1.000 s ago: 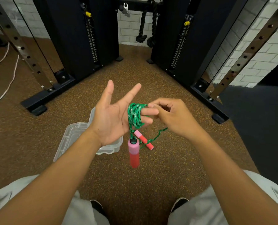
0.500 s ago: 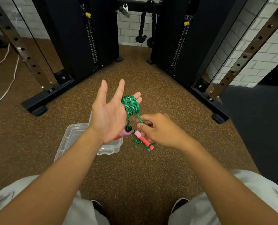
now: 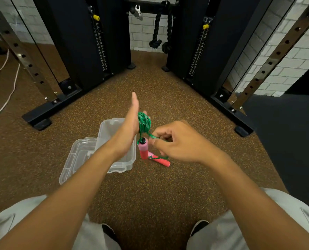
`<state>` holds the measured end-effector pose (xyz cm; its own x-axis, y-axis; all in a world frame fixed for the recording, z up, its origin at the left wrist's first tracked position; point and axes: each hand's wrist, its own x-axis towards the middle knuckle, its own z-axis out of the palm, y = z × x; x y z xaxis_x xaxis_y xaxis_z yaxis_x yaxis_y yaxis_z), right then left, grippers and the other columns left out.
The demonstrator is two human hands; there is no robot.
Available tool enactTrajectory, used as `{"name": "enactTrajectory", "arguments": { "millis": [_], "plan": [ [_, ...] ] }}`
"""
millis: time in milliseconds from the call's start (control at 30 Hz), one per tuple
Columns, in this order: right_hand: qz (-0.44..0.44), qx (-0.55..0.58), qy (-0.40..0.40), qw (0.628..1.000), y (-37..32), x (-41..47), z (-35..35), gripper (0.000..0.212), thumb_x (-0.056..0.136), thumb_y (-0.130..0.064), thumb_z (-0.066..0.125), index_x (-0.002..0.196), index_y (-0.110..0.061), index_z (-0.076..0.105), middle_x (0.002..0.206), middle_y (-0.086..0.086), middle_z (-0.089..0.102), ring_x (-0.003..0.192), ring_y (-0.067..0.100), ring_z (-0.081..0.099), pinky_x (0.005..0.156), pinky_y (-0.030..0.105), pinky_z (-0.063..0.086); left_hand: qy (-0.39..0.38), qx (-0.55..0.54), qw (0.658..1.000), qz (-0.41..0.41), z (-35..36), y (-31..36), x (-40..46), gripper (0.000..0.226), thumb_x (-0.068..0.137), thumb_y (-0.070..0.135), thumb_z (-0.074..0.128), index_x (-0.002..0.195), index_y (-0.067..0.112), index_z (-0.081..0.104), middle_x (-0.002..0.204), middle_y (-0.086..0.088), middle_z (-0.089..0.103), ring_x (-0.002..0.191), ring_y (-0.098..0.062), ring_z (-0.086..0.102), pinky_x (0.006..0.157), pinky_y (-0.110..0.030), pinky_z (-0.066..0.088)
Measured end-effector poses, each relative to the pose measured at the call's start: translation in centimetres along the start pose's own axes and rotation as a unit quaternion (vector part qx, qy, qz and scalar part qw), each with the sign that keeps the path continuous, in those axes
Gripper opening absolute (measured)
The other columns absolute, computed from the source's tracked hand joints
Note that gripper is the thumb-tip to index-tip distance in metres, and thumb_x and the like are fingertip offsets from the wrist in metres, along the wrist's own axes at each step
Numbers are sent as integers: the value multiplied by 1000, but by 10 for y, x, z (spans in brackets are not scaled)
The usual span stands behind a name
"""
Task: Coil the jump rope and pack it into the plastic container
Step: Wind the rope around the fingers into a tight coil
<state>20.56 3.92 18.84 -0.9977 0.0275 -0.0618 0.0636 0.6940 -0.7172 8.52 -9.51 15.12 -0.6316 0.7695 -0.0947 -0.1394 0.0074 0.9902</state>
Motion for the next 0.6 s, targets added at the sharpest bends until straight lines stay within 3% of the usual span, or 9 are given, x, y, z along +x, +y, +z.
{"name": "enactTrajectory", "arguments": {
  "millis": [100, 167, 200, 267, 333, 400, 467, 533, 600],
  "plan": [
    [-12, -28, 44, 999, 4, 1, -6, 28, 101, -21, 60, 81, -5, 72, 64, 12, 67, 46, 13, 47, 45, 13, 37, -18, 74, 996, -40, 5, -4, 1, 115, 65, 104, 22, 160, 44, -1, 172, 6, -8, 159, -30, 4, 124, -56, 12],
    [-4, -30, 68, 997, 7, 1, -13, 22, 101, -22, 61, 86, -14, 75, 64, 1, 69, 45, 11, 49, 44, 13, 37, -10, 119, 993, -19, 9, -3, 1, 97, 64, 103, 16, 150, 65, -10, 151, 49, -16, 150, -8, -11, 117, -43, 14],
    [1, -30, 78, 997, 8, 0, -17, 20, 101, -23, 61, 88, -19, 75, 65, -3, 71, 45, 8, 50, 46, 11, 36, -38, 131, 991, -6, 10, -3, -2, 85, 67, 102, 13, 143, 74, -12, 136, 59, -16, 142, 1, -11, 114, -41, 15],
    [4, -33, 95, 995, 10, -2, -22, 16, 101, -25, 62, 91, -25, 75, 69, -6, 73, 47, 2, 53, 49, 6, 36, -76, 123, 989, -18, 10, -3, -7, 84, 69, 101, 11, 145, 72, -12, 141, 46, -14, 142, 1, -6, 124, -48, 7],
    [11, -8, 104, 994, 12, -3, -24, 13, 100, -24, 64, 96, -22, 76, 76, -6, 75, 47, -2, 56, 47, 6, 38, -94, 109, 989, -30, 14, 0, -8, 81, 82, 91, 7, 154, 60, -11, 162, 22, -11, 154, -15, 17, 128, -50, 15],
    [15, 6, 123, 992, 15, -3, -23, 11, 99, -26, 66, 98, -23, 77, 74, -9, 72, 47, -1, 53, 48, 8, 39, -111, 70, 990, -54, 20, 9, -11, 71, 96, 74, 1, 161, 45, -5, 171, 7, 3, 138, -32, 54, 120, -31, 35],
    [17, 9, 141, 990, 22, -2, -22, 9, 97, -31, 68, 96, -28, 77, 70, -10, 69, 51, 1, 48, 55, 10, 36, -148, 36, 986, -72, 23, 14, -16, 77, 92, 78, 2, 161, 46, 3, 169, 4, 19, 114, -38, 68, 107, -21, 46],
    [20, 31, 149, 988, 28, 0, -22, 9, 95, -34, 70, 95, -30, 78, 74, -11, 72, 57, 7, 52, 61, 20, 40, -183, -21, 979, -81, 18, 15, -17, 83, 84, 86, 9, 160, 51, 10, 168, -16, 26, 115, -42, 66, 115, -38, 42],
    [24, 50, 153, 987, 32, 1, -21, 9, 95, -34, 70, 96, -30, 79, 79, -11, 75, 62, 13, 58, 63, 27, 47, -198, -93, 971, -92, 14, 17, -17, 86, 82, 87, 9, 160, 50, 10, 148, -31, 51, 94, -34, 71, 104, -43, 48]
  ]
}}
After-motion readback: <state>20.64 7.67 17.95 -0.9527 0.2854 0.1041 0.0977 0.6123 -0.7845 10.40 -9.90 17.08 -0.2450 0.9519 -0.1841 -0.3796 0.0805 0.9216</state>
